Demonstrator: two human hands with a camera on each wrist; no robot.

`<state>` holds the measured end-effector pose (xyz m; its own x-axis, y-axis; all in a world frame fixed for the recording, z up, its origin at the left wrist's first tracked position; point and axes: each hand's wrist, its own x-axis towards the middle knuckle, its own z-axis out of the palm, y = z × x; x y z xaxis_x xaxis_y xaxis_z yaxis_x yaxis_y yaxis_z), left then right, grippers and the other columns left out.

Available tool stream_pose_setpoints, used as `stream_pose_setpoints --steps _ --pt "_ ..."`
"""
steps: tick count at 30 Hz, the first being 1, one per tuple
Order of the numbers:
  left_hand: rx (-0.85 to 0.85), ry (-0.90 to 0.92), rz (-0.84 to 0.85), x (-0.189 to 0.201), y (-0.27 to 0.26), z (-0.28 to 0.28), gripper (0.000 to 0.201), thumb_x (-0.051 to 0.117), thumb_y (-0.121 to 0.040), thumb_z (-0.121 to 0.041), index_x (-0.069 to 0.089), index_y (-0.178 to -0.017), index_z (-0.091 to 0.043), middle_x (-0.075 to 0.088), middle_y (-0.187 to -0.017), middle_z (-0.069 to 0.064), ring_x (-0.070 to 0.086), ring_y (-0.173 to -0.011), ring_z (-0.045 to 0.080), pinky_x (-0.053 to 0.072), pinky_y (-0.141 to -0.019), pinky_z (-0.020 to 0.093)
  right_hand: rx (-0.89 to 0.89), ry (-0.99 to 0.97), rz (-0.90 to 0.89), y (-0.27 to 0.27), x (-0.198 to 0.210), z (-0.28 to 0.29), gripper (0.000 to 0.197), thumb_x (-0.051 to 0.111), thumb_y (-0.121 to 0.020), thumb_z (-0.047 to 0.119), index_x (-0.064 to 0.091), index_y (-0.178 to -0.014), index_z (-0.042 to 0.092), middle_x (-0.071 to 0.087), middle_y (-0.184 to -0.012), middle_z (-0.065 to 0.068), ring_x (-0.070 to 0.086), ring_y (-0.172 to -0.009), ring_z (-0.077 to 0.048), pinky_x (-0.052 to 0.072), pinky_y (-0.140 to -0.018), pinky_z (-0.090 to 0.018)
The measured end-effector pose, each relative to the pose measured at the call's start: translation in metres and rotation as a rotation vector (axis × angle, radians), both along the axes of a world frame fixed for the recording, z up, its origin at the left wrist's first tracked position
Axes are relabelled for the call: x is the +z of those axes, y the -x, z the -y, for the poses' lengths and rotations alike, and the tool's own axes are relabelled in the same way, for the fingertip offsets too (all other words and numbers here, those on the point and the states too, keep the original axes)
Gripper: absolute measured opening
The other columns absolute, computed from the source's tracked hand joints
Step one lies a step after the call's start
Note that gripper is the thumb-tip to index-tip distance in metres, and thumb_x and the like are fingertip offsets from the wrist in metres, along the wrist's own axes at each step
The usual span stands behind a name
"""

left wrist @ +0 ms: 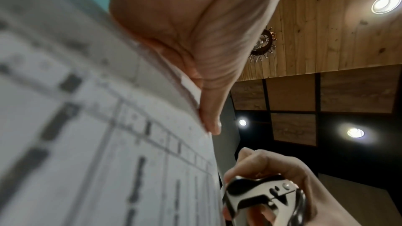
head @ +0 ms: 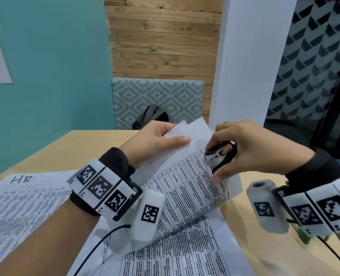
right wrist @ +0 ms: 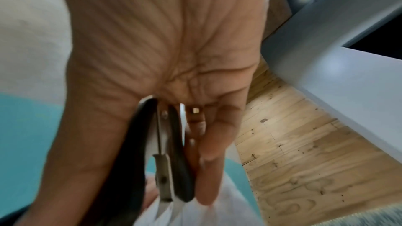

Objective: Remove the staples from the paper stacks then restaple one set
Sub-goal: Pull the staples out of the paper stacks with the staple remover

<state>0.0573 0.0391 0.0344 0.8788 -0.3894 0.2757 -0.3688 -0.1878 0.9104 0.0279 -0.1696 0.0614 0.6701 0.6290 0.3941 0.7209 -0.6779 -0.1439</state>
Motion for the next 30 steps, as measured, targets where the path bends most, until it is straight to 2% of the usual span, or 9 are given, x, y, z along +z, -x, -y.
stream_pose_setpoints --steps 4,7,11,14,17,21,25,28,30 --pt "-0.006 -0.008 -0.018 0.002 0.0 -0.003 0.026 0.062 -0.083 -0.015 0.065 -0.101 0.004 0.071 -0.085 0.013 0.067 -0.069 0.021 0.055 -0.063 0.028 0.007 -0.202 -0.203 -0.006 0.008 0.019 0.049 0.083 -0.046 0.056 0.072 -0.085 0.029 0.06 -0.101 0.013 0.059 -0.096 -0.002 0.047 -0.085 -0.023" --pt "-0.021 -0.019 -0.018 0.003 -0.001 -0.004 0.034 0.066 -0.081 -0.018 0.062 -0.104 0.007 0.069 -0.09 0.018 0.065 -0.073 0.024 0.054 -0.065 0.029 0.054 -0.24 -0.44 -0.014 0.004 0.025 0.058 0.083 -0.034 0.058 0.073 -0.084 0.031 0.047 -0.125 0.022 0.048 -0.116 0.006 0.044 -0.092 -0.016" --pt "-0.056 -0.047 0.005 0.003 -0.001 -0.004 0.041 0.067 -0.077 -0.023 0.061 -0.106 0.006 0.066 -0.1 0.028 0.064 -0.08 0.03 0.052 -0.075 0.039 0.14 -0.268 -0.6 -0.018 -0.005 0.016 0.05 0.084 -0.041 0.036 0.074 -0.087 0.017 0.068 -0.091 0.007 0.065 -0.088 -0.009 0.049 -0.075 -0.017" --pt "-0.017 -0.023 0.077 0.005 0.002 -0.001 0.034 0.068 -0.081 -0.029 0.06 -0.096 0.001 0.065 -0.088 0.021 0.059 -0.076 0.026 0.048 -0.072 0.037 0.121 -0.27 -0.597 -0.018 -0.006 0.012 0.067 0.088 -0.032 0.052 0.074 -0.088 0.02 0.072 -0.086 -0.009 0.066 -0.082 -0.023 0.052 -0.079 -0.038" --pt "0.025 -0.004 0.13 0.007 0.003 0.0 0.035 0.054 -0.089 -0.031 0.057 -0.089 0.004 0.05 -0.081 0.013 0.044 -0.074 0.022 0.037 -0.069 0.032 0.123 -0.304 -0.605 -0.017 -0.004 0.012 0.073 0.085 -0.031 0.062 0.073 -0.09 0.02 0.071 -0.091 -0.013 0.065 -0.087 -0.034 0.049 -0.085 -0.053" --pt "0.071 0.017 0.104 0.008 0.006 0.0 0.041 0.053 -0.092 -0.022 0.052 -0.09 0.019 0.047 -0.084 0.015 0.04 -0.078 0.025 0.035 -0.071 0.032 0.121 -0.279 -0.612 -0.013 -0.002 0.011 0.069 0.087 -0.032 0.057 0.074 -0.09 0.022 0.072 -0.09 -0.011 0.066 -0.087 -0.034 0.048 -0.086 -0.054" --pt "0.022 -0.003 0.106 0.009 0.009 0.003 0.05 0.057 -0.09 -0.027 0.048 -0.091 0.022 0.047 -0.085 0.016 0.04 -0.076 0.026 0.033 -0.071 0.037 0.086 -0.258 -0.596 -0.012 -0.007 0.003 0.072 0.083 -0.031 0.065 0.075 -0.089 0.024 0.073 -0.091 -0.009 0.064 -0.092 -0.038 0.049 -0.088 -0.055" --pt "0.041 -0.019 0.131 0.009 0.012 0.007 0.039 0.054 -0.092 -0.022 0.055 -0.083 0.015 0.05 -0.075 0.016 0.045 -0.065 0.023 0.038 -0.062 0.028 0.083 -0.287 -0.59 -0.009 -0.008 -0.002 0.051 0.088 -0.042 0.042 0.075 -0.087 0.02 0.071 -0.091 0.004 0.066 -0.09 -0.029 0.052 -0.084 -0.053" --pt "0.062 -0.024 0.168 0.009 0.015 0.012 0.03 0.052 -0.093 -0.021 0.06 -0.076 0.002 0.055 -0.068 0.011 0.051 -0.059 0.016 0.04 -0.056 0.02 0.084 -0.297 -0.604 -0.009 -0.008 -0.003 0.039 0.084 -0.05 0.03 0.075 -0.085 0.017 0.07 -0.091 0.0 0.066 -0.084 -0.025 0.053 -0.075 -0.046"
